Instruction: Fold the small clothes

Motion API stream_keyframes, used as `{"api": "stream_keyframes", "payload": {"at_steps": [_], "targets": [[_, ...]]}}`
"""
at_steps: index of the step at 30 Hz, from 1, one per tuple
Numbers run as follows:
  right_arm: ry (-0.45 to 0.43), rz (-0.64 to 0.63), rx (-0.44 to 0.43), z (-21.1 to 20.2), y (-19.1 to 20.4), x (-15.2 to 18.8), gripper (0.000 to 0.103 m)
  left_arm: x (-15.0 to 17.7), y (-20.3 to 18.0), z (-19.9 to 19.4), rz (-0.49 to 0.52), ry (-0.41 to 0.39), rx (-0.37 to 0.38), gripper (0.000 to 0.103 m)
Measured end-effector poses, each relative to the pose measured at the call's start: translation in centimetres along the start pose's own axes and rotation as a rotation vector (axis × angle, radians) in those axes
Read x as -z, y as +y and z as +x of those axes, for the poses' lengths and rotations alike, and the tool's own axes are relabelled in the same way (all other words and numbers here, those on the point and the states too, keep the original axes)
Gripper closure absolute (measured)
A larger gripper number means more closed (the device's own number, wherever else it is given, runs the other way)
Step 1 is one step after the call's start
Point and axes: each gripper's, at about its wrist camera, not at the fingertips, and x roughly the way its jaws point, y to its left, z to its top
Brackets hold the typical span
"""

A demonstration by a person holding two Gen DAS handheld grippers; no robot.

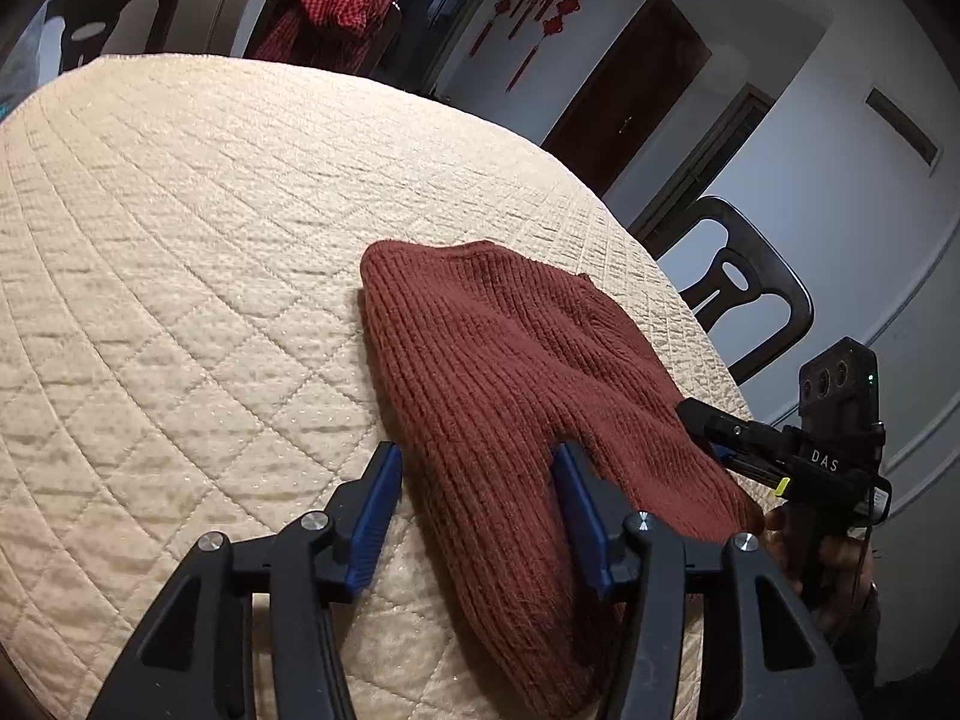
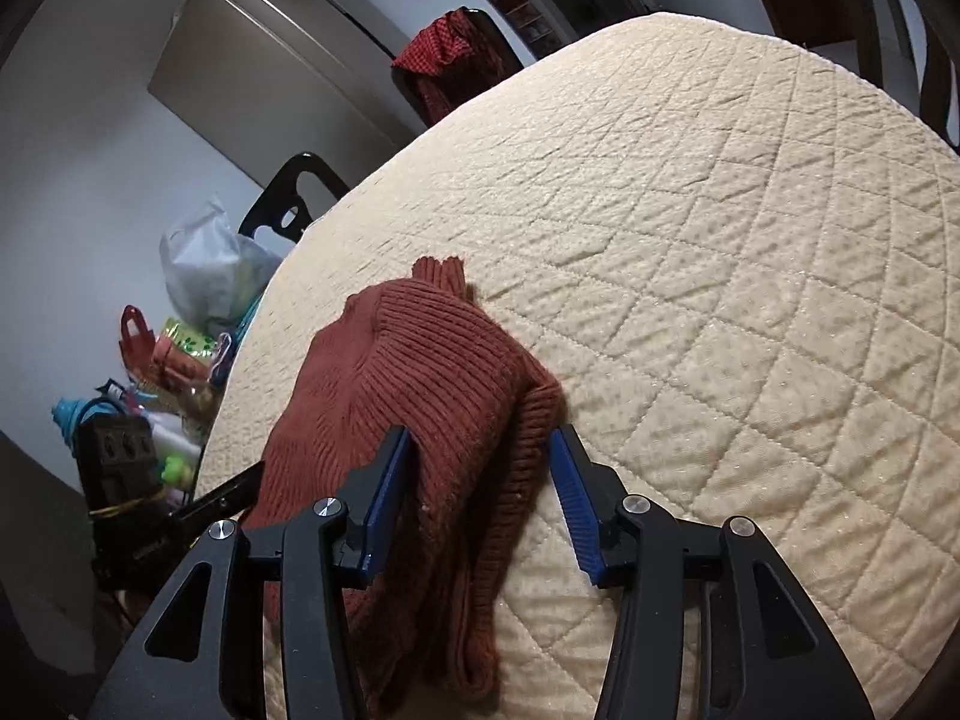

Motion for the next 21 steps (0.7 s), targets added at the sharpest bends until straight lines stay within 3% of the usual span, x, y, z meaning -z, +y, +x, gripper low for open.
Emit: {"api": "stream_keyframes", "payload": {"at_steps": [10, 13, 15, 17, 21], "targets": [[0.058, -0.010, -0.065, -0.4, 0.8, 1.9, 0.057, 1.3, 0.0, -0.3, -0.013, 0.012, 0.029, 0.046], [0.070, -0.006, -0.079, 0.1, 0.8, 1.6, 0.067, 0.7, -0.3, 0.6, -0.010, 0.027, 0.035, 0.048], [0.063, -0.017, -0.074, 0.0, 1.1, 1.6, 0.075, 0.5, -0.9, 0.7, 0.011, 0.023, 0.019, 0.056], [0.047, -0.017, -0.077, -0.5, 1.4, 1.7, 0.077, 0.5, -1.5, 0.0, 0.036, 0.004, 0.006, 0.065], [0.026, -0.034, -0.097, -1.5, 2.3, 1.8, 0.079, 0.4, -2.1, -1.5, 0.071, -0.027, 0.003, 0.069]]}}
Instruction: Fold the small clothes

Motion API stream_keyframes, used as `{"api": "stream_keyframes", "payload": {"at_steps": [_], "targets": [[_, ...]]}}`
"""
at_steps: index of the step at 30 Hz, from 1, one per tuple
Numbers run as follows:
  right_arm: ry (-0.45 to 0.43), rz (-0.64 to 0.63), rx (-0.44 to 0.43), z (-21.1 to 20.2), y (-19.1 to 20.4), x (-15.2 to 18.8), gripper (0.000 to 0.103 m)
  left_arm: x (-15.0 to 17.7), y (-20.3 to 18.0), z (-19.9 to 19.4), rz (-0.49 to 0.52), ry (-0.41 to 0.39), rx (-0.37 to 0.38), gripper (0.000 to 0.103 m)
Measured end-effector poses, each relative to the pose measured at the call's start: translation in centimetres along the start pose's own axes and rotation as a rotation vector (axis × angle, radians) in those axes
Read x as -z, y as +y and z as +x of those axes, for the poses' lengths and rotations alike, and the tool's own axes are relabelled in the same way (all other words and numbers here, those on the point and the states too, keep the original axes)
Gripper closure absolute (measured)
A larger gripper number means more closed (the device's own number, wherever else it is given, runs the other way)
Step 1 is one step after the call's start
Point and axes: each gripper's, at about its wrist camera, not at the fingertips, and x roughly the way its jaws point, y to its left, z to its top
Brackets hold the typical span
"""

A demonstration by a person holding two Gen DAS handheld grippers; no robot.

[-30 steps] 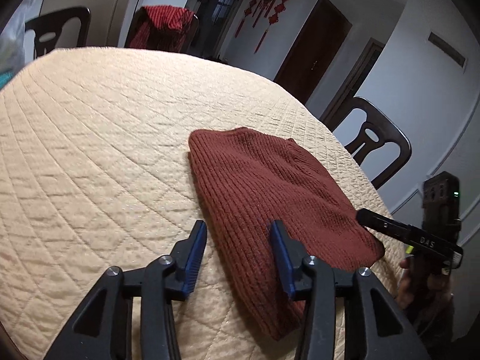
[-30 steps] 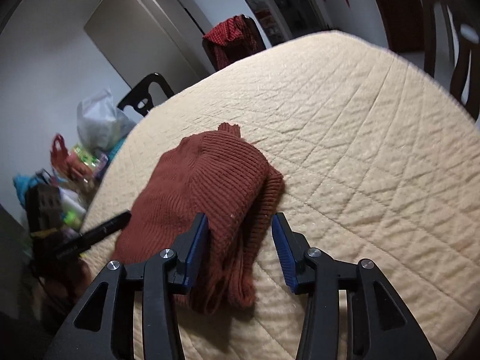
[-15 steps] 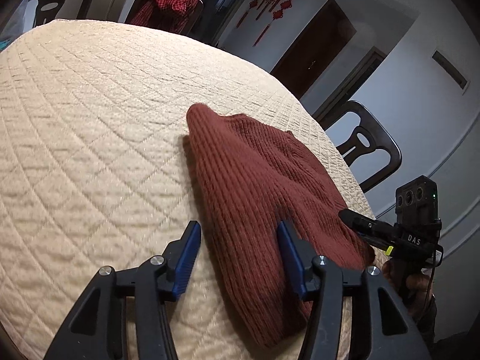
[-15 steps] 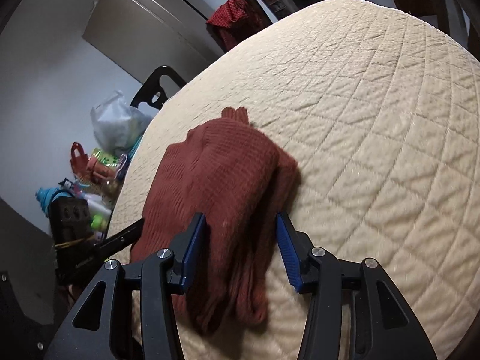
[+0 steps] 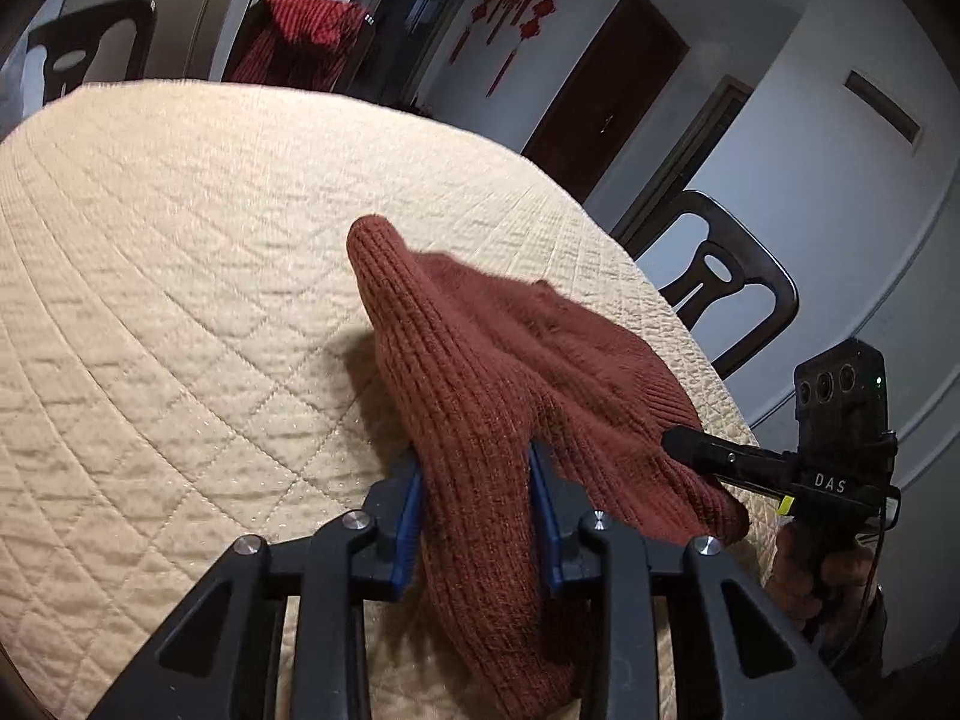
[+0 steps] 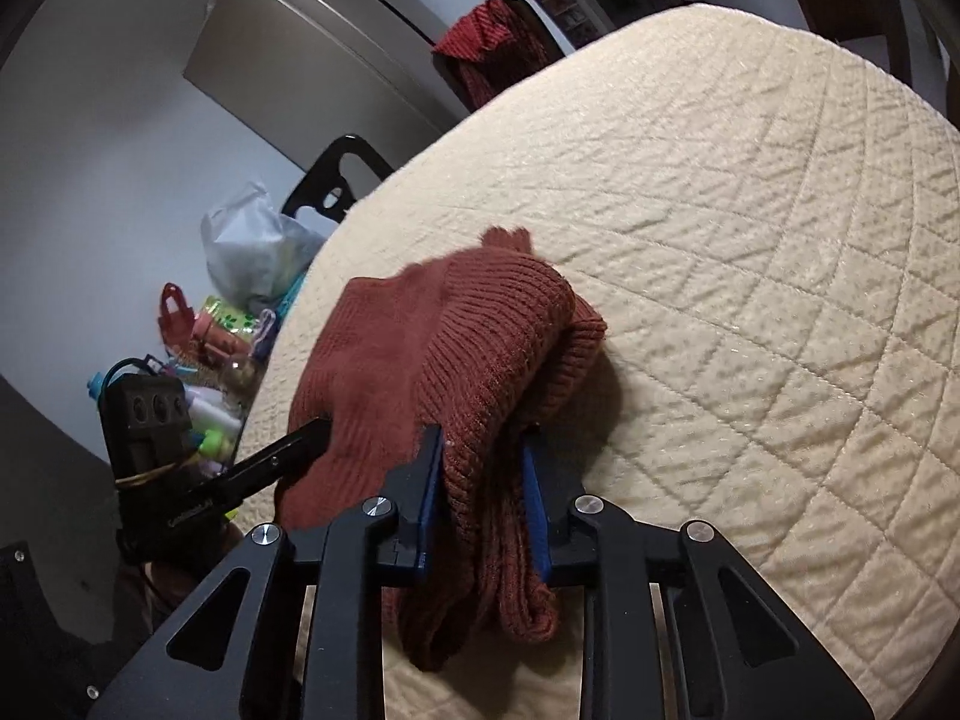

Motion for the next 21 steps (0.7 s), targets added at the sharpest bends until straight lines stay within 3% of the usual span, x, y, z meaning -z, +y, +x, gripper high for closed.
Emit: {"api": "stream_keyframes", "payload": {"at_steps": [9, 21], "targets": [[-0.016, -0.079, -0.042, 0.9, 4.1, -0.9, 0.079, -1.4, 0.4, -3.0, 0.047, -0.067, -0.052, 0.070], [0.058, -0.145, -0.112, 9.0, 9.7, -3.0, 0.079, -3.6, 7.3, -5.5, 0.020, -0.091, -0.170, 0.069]]}}
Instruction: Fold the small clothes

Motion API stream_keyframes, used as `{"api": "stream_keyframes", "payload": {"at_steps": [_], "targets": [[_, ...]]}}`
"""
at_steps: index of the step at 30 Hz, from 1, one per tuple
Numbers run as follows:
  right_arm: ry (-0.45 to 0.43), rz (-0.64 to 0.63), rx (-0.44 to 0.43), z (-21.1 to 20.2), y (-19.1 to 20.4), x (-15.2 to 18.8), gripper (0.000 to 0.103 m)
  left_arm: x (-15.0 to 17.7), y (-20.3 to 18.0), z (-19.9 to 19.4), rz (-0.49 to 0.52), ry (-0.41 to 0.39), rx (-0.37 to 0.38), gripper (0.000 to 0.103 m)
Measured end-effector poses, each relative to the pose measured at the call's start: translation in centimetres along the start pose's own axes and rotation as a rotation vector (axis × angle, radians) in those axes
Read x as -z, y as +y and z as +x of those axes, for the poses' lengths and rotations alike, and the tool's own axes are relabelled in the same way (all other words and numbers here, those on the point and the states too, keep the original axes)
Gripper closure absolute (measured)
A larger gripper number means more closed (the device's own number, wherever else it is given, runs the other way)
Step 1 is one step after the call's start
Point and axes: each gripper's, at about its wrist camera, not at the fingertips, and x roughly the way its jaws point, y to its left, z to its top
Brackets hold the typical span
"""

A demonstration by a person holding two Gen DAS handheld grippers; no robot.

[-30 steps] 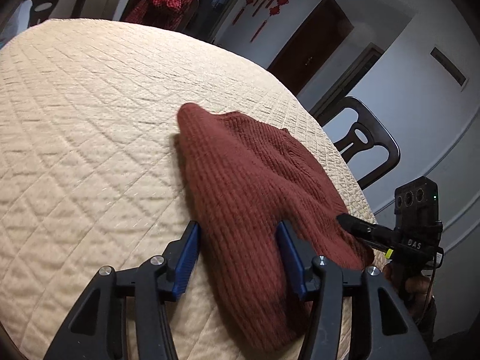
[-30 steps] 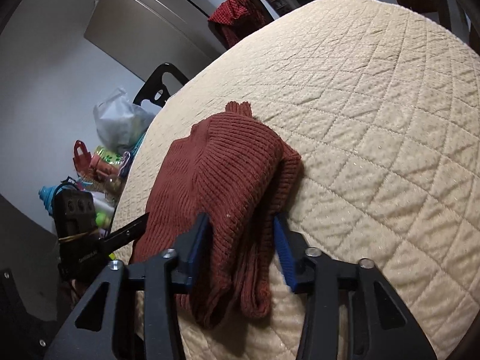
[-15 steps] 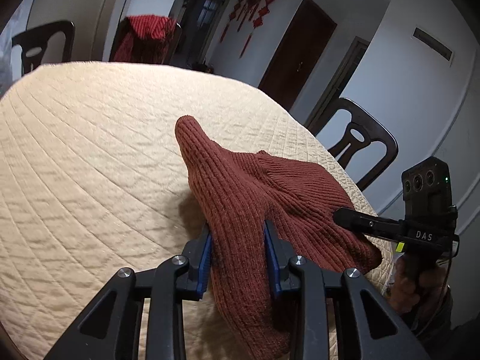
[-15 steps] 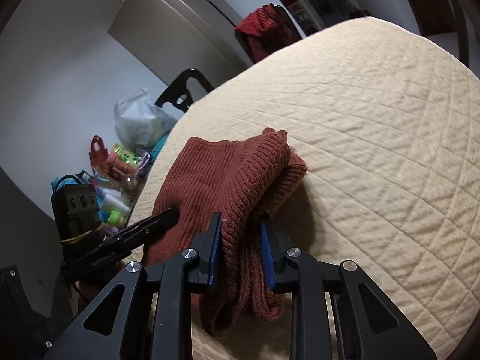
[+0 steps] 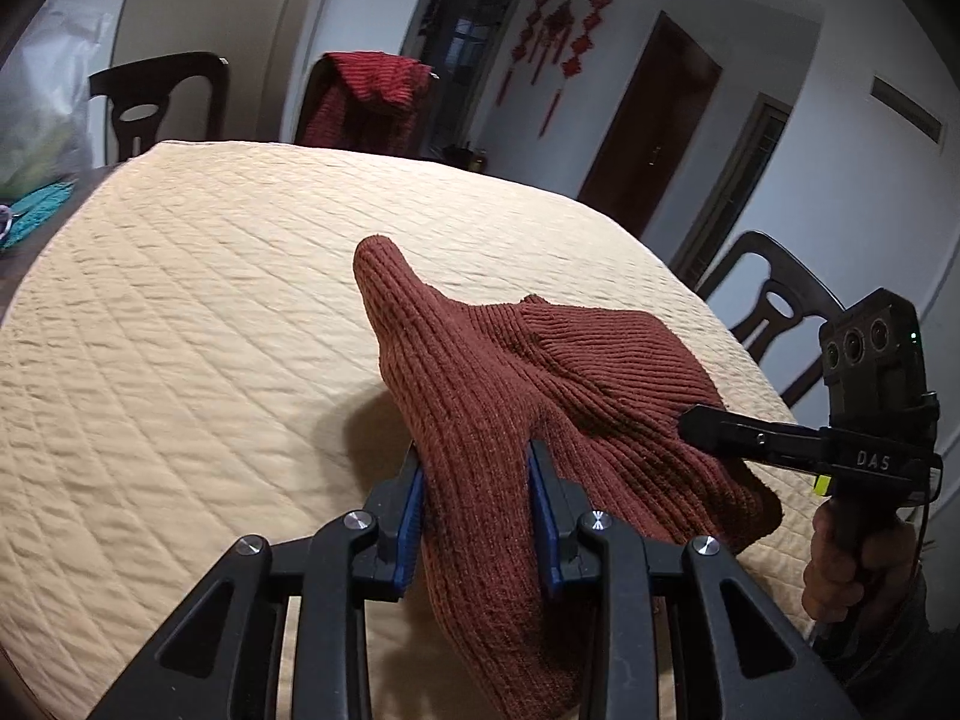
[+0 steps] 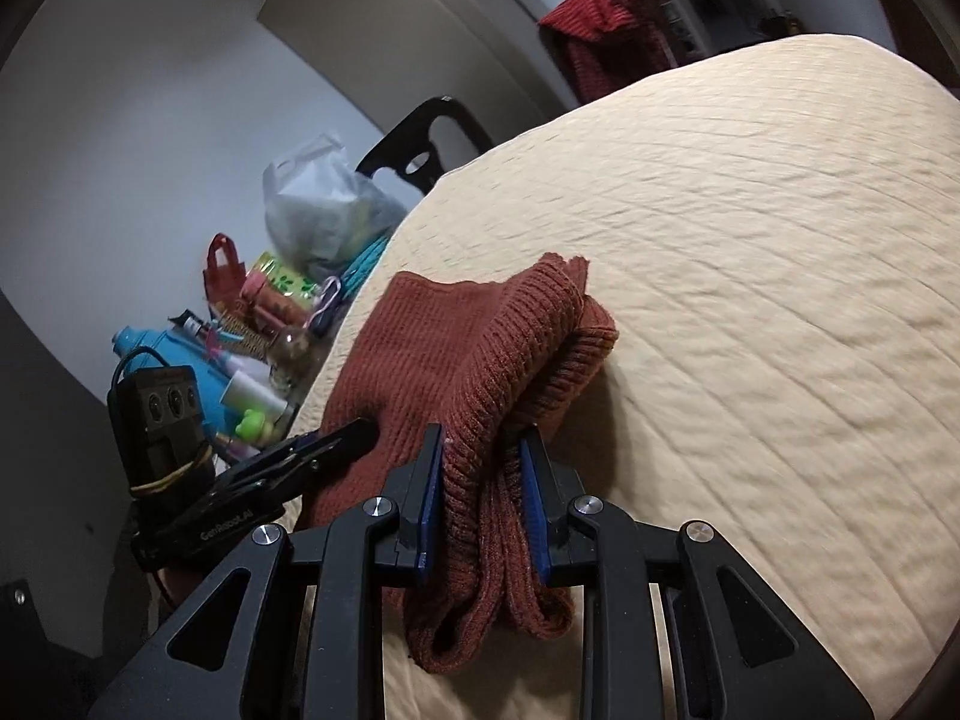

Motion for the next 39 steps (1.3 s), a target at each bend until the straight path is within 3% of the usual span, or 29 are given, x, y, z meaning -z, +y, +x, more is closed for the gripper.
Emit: {"api": "stream_keyframes", "payload": {"at_steps": [8, 14, 19, 22, 27, 33, 35, 39], "targets": [[0.029, -0.024, -0.048, 6.1, 2.4, -3.4, 0.079, -3.8, 5.8, -1.2, 0.004, -0.039, -0.057, 0.069], [0.060, -0.024, -0.071, 10.3, 2.9, -4.6, 0.079, -4.5, 10.4, -0.7, -0.050, -0.029, -0.091, 0.069], [0.125, 0.002, 0.015, 12.7, 1.7, -4.1, 0.076, -3.3, 13.2, 0.8, -0.109, 0.026, -0.129, 0.065], [0.117, 0.020, 0.028, 11.3, 1.2, -4.1, 0.075, -2.5, 13.2, -0.1, -0.127, 0.010, -0.150, 0.063], [0.021, -0.117, 0.085, 8.6, 4.1, -5.0, 0.075, -2.4, 11.6, -2.9, -0.094, -0.059, -0.234, 0.063], [0.120, -0.228, 0.158, 12.6, 5.2, -4.1, 0.077, -1.4, 9.3, -2.3, -0.034, -0.046, -0.249, 0.065], [0.120, -0.251, 0.209, 13.2, 4.5, -3.9, 0.077, -1.1, 10.1, -1.0, -0.032, -0.015, -0.271, 0.065], [0.112, -0.270, 0.227, 12.2, 5.0, -3.9, 0.077, -1.1, 9.9, -1.6, -0.028, -0.027, -0.291, 0.065]]}}
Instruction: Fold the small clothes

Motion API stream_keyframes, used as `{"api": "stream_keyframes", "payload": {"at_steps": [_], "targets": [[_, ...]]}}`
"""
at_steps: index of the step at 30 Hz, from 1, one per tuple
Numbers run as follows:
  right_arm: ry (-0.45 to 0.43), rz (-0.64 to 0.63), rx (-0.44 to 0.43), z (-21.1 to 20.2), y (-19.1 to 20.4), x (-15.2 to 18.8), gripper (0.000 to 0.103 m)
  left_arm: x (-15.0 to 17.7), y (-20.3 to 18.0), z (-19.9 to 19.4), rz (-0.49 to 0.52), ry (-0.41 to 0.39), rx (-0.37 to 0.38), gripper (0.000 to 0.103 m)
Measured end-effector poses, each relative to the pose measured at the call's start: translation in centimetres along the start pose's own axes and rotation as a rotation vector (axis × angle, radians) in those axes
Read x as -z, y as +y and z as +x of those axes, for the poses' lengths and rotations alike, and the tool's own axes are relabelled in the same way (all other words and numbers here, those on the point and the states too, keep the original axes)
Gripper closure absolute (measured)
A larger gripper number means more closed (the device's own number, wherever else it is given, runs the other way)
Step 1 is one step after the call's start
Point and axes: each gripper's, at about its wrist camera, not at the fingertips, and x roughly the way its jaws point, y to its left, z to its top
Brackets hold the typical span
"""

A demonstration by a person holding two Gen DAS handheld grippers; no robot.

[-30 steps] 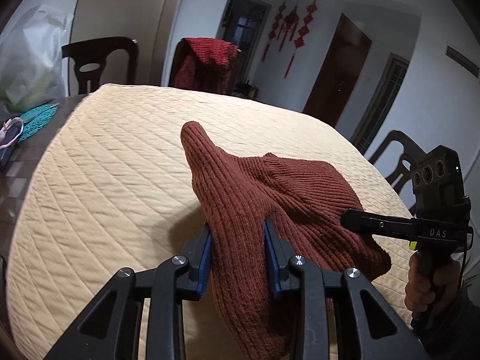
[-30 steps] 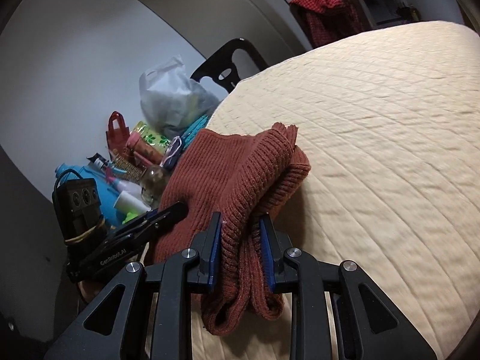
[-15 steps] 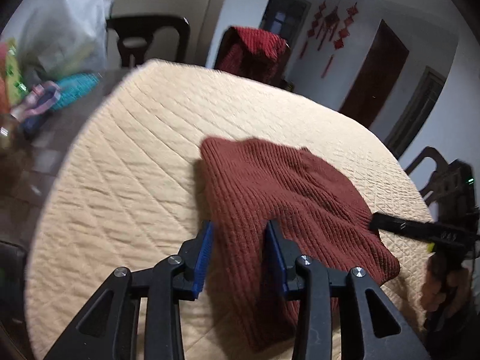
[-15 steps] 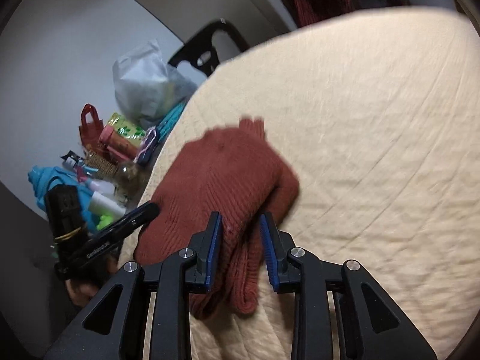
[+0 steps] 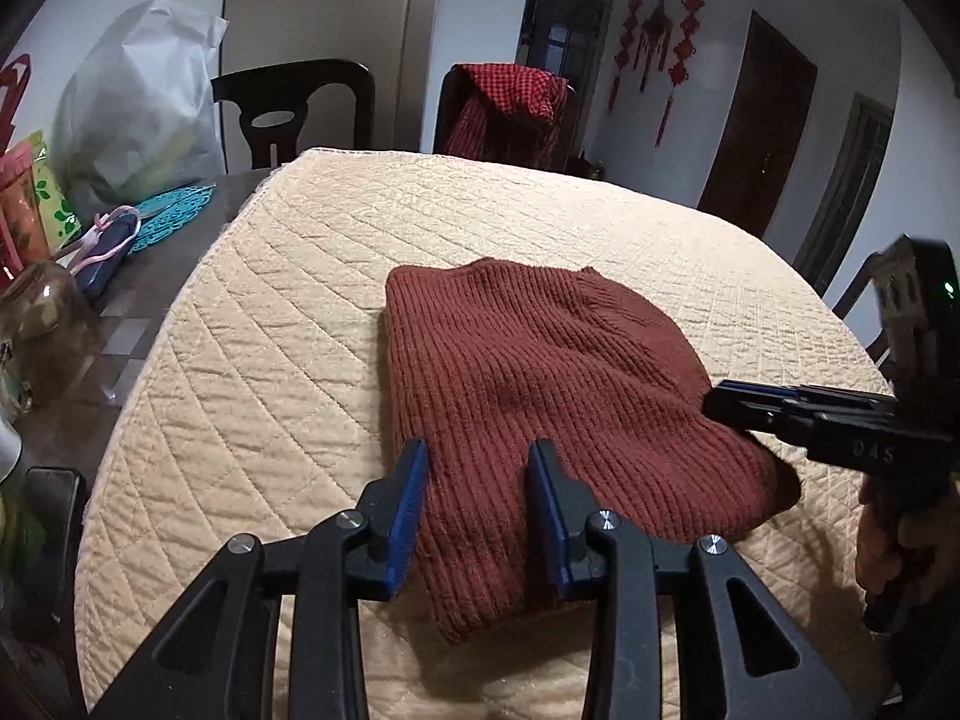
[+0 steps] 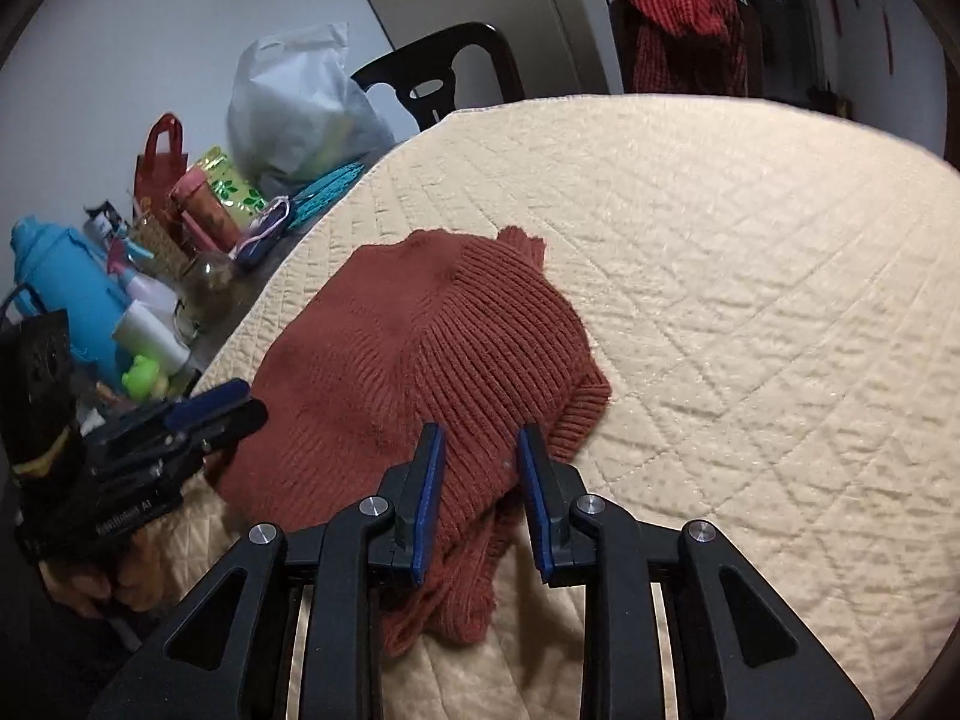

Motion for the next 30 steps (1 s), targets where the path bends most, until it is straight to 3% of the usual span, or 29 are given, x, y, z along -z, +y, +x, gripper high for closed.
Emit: {"api": "stream_keyframes", "payload": {"at_steps": [5, 8, 11, 20, 30], "targets": [[-0.038, -0.089, 0.005, -2.7, 2.4, 1.4, 0.080, 0.7, -0.6, -1.8, 0.019, -0.024, -0.046, 0.067], [-0.019, -0.129, -0.001, -2.7, 3.3, 2.5, 0.086, 1.5, -1.0, -2.6, 0.024, -0.035, -0.055, 0.068], [0.019, -0.155, 0.045, -1.4, 3.3, 3.5, 0.088, 2.3, -1.1, -1.7, 0.024, -0.003, -0.053, 0.068], [0.011, -0.135, 0.034, -2.6, 3.2, 4.1, 0.088, 2.9, -1.7, -2.0, 0.034, 0.010, -0.086, 0.068], [0.022, -0.195, 0.092, -4.7, 3.8, 6.9, 0.084, 4.9, -2.4, -3.9, 0.022, 0.019, -0.125, 0.067]]}}
